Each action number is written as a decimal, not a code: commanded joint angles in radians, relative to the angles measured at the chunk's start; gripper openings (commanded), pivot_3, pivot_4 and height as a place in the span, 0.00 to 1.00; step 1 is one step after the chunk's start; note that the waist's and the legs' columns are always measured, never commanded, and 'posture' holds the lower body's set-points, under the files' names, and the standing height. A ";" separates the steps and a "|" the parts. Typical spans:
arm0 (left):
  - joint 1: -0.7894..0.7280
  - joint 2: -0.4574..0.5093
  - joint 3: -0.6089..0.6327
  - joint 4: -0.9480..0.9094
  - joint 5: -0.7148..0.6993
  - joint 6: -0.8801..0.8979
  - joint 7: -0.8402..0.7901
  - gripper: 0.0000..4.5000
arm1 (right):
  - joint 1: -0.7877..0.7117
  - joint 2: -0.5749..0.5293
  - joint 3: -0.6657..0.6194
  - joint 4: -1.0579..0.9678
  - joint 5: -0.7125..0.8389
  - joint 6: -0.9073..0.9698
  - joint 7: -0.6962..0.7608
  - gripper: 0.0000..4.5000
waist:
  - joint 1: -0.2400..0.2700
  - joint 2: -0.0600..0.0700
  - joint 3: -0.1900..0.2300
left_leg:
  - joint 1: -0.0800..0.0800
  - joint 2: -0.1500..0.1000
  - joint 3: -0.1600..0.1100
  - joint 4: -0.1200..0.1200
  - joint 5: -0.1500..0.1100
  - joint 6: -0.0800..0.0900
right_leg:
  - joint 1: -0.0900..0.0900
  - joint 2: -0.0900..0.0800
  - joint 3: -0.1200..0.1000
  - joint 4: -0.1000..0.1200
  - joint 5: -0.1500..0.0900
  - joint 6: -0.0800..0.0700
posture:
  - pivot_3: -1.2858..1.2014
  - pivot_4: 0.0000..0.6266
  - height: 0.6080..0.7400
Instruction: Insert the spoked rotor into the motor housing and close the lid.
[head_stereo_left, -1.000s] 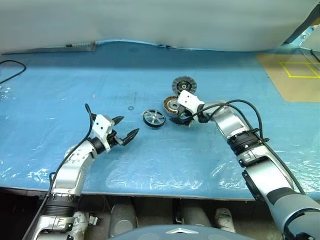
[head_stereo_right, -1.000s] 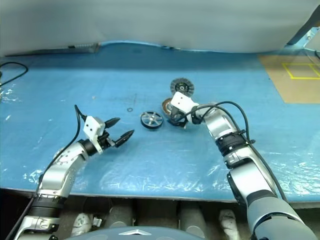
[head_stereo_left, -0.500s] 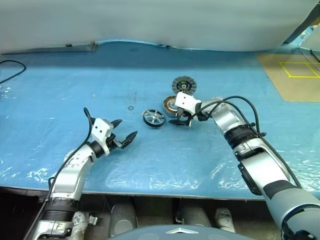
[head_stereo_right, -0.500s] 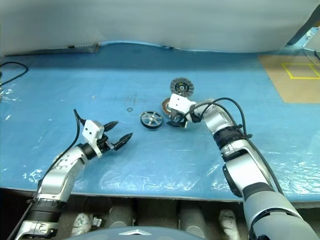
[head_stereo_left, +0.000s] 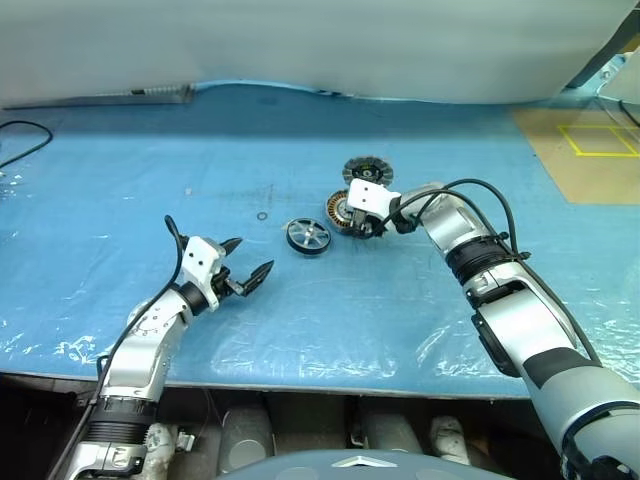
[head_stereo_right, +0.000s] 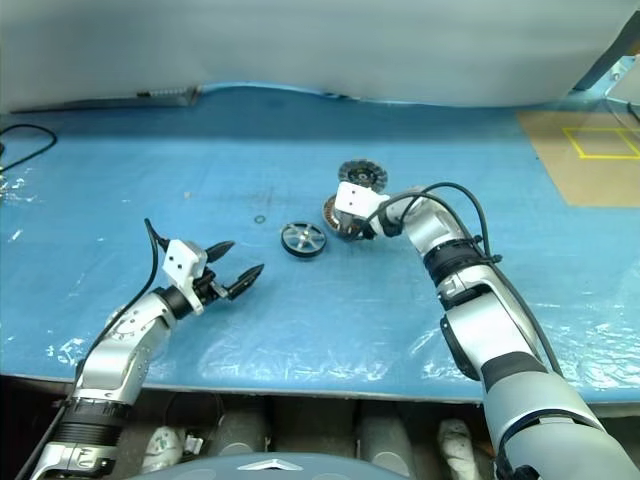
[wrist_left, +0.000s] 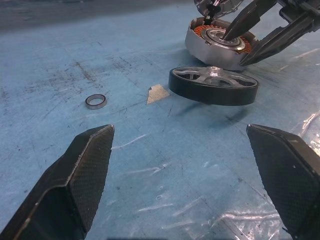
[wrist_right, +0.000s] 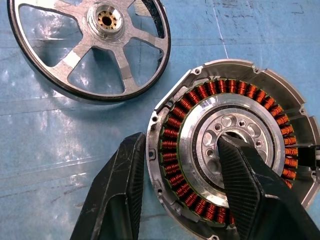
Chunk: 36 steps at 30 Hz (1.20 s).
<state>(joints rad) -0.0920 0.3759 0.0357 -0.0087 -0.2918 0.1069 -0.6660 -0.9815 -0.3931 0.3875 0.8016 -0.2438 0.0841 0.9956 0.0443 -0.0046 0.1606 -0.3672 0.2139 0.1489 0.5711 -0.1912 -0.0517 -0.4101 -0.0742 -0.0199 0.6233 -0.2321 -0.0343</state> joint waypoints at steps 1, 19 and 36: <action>0.002 -0.002 0.012 -0.028 -0.004 -0.025 0.003 1.00 | 0.079 -0.042 0.020 -0.100 -0.011 0.061 0.069 0.42 | 0.005 0.000 0.000 | 0.000 0.000 0.000 0.000 0.000 0.000 | 0.000 0.000 0.000 0.000 0.000 0.000 | 0.52 0.24 1.00; -0.022 -0.010 -0.002 0.037 0.001 -0.055 -0.034 1.00 | 0.474 -0.213 0.046 -0.875 0.035 0.351 0.195 0.41 | 0.022 -0.001 0.000 | 0.005 0.001 0.001 -0.005 0.000 0.000 | 0.004 0.001 0.001 -0.004 0.000 0.000 | 0.52 0.24 1.00; -0.046 -0.006 -0.013 0.046 0.003 -0.045 -0.056 1.00 | 0.389 -0.247 -0.136 -1.145 0.303 0.715 0.235 0.92 | 0.025 0.001 0.001 | 0.002 0.000 0.001 -0.008 0.001 -0.003 | 0.000 0.001 0.001 -0.007 0.000 0.001 | 0.52 0.24 1.00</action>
<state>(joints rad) -0.1275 0.3646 0.0151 0.0478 -0.2869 0.0722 -0.7155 -0.5860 -0.6249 0.3009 -0.2855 0.0042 0.7693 1.2156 0.0695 -0.0038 0.1611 -0.3654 0.2140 0.1501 0.5627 -0.1896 -0.0549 -0.4095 -0.0732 -0.0193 0.6154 -0.2322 -0.0338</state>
